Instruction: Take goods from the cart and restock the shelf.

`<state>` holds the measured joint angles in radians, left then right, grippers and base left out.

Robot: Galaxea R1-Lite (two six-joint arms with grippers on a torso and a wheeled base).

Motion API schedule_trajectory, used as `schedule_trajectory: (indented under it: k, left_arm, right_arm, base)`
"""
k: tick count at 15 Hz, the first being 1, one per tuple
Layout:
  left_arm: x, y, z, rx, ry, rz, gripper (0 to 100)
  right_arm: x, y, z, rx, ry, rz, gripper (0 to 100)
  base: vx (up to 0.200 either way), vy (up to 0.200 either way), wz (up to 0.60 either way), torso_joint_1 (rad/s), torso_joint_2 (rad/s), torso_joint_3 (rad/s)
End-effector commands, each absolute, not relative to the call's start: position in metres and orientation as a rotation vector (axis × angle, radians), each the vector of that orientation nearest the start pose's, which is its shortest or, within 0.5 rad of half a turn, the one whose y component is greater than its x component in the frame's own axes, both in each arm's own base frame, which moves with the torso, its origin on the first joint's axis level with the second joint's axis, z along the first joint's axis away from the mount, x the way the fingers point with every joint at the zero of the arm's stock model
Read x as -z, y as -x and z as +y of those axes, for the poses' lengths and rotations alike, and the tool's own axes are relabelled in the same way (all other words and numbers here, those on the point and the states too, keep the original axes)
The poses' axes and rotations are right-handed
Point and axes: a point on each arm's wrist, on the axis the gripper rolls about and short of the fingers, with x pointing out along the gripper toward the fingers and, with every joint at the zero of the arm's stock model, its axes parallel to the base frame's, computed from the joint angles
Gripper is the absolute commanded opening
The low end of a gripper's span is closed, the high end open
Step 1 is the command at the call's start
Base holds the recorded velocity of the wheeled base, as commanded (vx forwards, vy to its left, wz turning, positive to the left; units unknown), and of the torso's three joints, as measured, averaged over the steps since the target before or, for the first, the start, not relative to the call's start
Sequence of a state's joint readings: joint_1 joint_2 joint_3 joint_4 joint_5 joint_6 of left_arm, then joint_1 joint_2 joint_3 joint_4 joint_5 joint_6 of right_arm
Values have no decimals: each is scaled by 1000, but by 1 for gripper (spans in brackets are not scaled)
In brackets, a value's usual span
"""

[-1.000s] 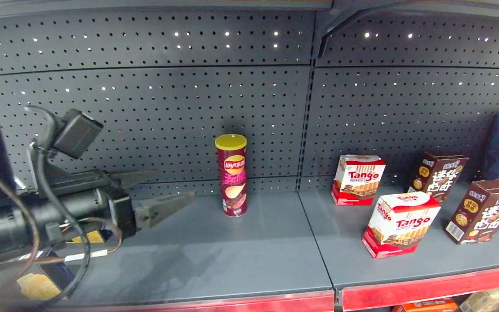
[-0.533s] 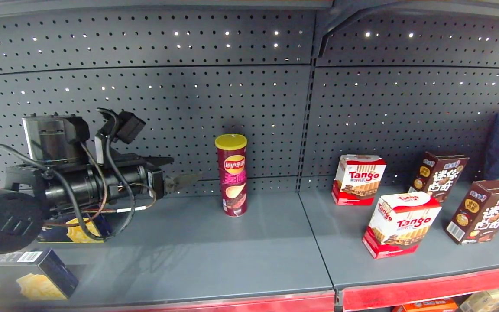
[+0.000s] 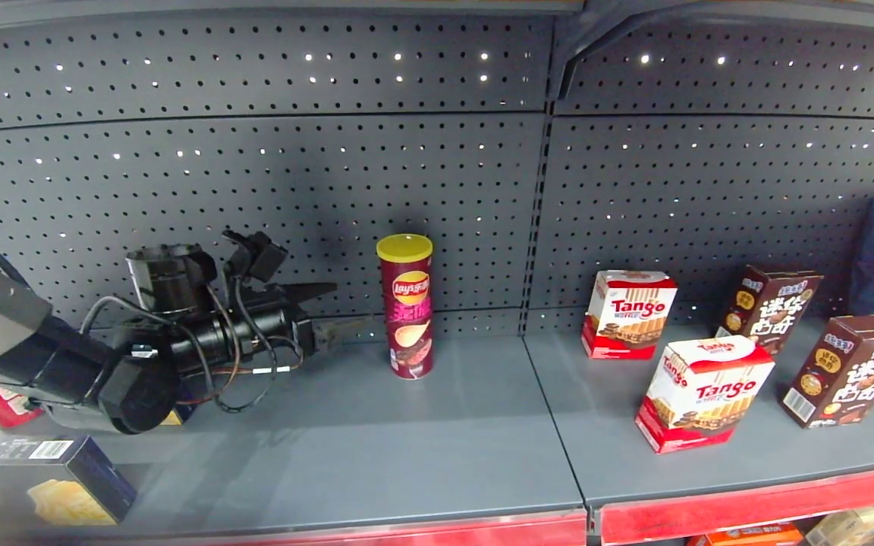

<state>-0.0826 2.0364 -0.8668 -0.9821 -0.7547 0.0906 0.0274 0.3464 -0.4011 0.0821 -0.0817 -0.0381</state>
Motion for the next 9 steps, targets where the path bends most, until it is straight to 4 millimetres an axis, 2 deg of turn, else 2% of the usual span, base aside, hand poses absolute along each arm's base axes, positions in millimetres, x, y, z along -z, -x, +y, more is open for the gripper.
schedule_trajectory:
  k: [1,3,6,9]
  left_arm:
    - [-92,-373,-43,881,6,199,100]
    - [-87,-386,-43,917,-4,144,100]
    - [-87,-392,-46,950,-15,114,100]
    - [-95,-402,-54,971,-26,82,100]
  right_arm:
    - [-183,8,-2,53,40,35,0]
    - [-182,8,-2,51,40,39,0]
    - [-180,7,-2,53,41,47,0]
    - [-180,7,-2,53,41,49,0]
  base:
    - [0,0,0,0,0,0]
    - [0,0,0,0,0,0]
    - [0,0,0,0,0,0]
    - [0,0,0,0,0,0]
